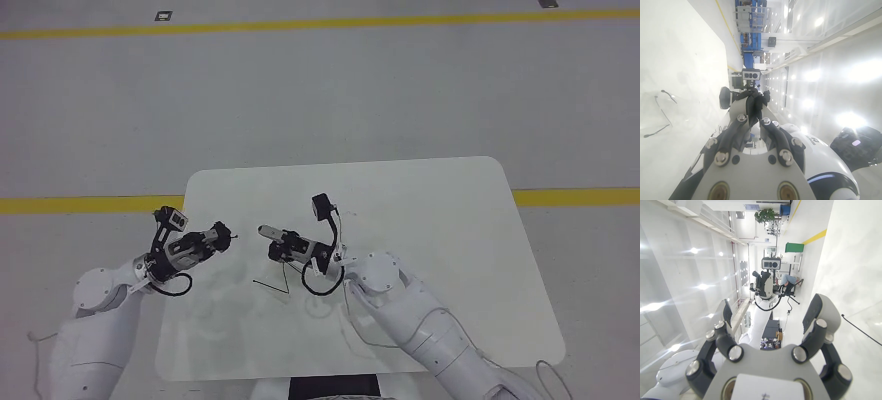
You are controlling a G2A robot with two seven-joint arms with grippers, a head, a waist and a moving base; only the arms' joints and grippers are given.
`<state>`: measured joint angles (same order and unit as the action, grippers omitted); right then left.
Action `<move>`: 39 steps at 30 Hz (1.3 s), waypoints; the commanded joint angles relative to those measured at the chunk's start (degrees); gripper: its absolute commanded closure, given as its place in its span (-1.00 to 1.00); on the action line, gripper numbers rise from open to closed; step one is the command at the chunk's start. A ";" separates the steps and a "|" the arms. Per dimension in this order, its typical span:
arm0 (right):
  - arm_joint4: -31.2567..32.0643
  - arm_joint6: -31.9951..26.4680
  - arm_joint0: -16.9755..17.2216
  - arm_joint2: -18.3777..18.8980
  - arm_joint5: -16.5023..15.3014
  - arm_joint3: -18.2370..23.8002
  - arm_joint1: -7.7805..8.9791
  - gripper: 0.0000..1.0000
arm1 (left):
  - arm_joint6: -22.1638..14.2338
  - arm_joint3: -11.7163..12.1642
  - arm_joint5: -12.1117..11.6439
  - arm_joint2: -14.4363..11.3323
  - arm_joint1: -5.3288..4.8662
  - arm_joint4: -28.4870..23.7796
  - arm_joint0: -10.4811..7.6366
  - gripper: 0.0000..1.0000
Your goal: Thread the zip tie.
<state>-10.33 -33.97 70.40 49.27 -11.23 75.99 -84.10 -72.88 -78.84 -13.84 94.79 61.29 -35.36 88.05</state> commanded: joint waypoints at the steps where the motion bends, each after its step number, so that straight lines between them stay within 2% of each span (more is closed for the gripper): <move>1: -0.51 -0.75 -0.87 -0.58 -0.35 -0.90 -0.21 -1.00 | -0.42 0.07 0.28 -0.10 -0.12 -0.01 0.06 1.00; 2: -0.91 -0.99 -1.42 -0.93 -0.64 -1.55 -0.37 -1.00 | -0.56 0.08 0.44 -0.14 -0.22 0.14 0.06 1.00; 3: -1.16 -1.24 -1.81 -1.24 -0.88 -2.02 -0.49 -0.42 | -0.58 0.20 0.82 -0.21 -0.26 -0.07 0.11 1.00; 4: -1.35 -1.40 -2.19 -1.49 -1.11 -2.51 -0.61 0.02 | -0.76 0.21 1.28 -0.30 -0.30 -0.45 0.10 1.00; 10: -1.61 -1.56 -4.04 -2.99 -3.10 -5.04 -1.27 0.52 | -2.16 0.69 4.36 -0.68 -0.69 -2.01 -0.22 1.00; 13: -0.80 -1.48 -4.66 -3.60 -4.04 -5.82 -1.46 0.60 | -2.41 0.82 4.93 -0.98 -0.86 -2.11 -0.41 1.00; 16: 0.21 -1.19 -4.99 -4.00 -4.94 -6.29 -1.57 0.60 | -3.05 1.03 5.55 -1.27 -1.05 -2.11 -0.67 1.00; 20: 1.64 -0.86 -5.31 -4.38 -6.33 -6.47 -1.64 0.70 | -3.27 1.24 5.40 -1.59 -1.31 -1.37 -0.84 1.00; 24: 2.57 -0.64 -5.43 -4.64 -7.27 -6.36 -1.69 0.70 | -3.29 1.37 5.42 -1.89 -1.52 -1.32 -0.94 1.00; 30: 2.84 -0.93 -5.45 -4.89 -7.86 -6.23 -1.75 0.60 | -3.07 1.55 5.38 -2.20 -1.82 -1.62 -1.03 1.00; 39: 3.31 -1.74 -5.53 -5.14 -8.25 -5.98 -1.76 0.66 | -2.85 1.71 5.18 -2.82 -2.22 -1.71 -1.15 1.00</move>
<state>-7.08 -35.63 64.88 44.15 -19.49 69.98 -85.87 -75.74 -77.15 -8.65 92.02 59.11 -37.05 86.92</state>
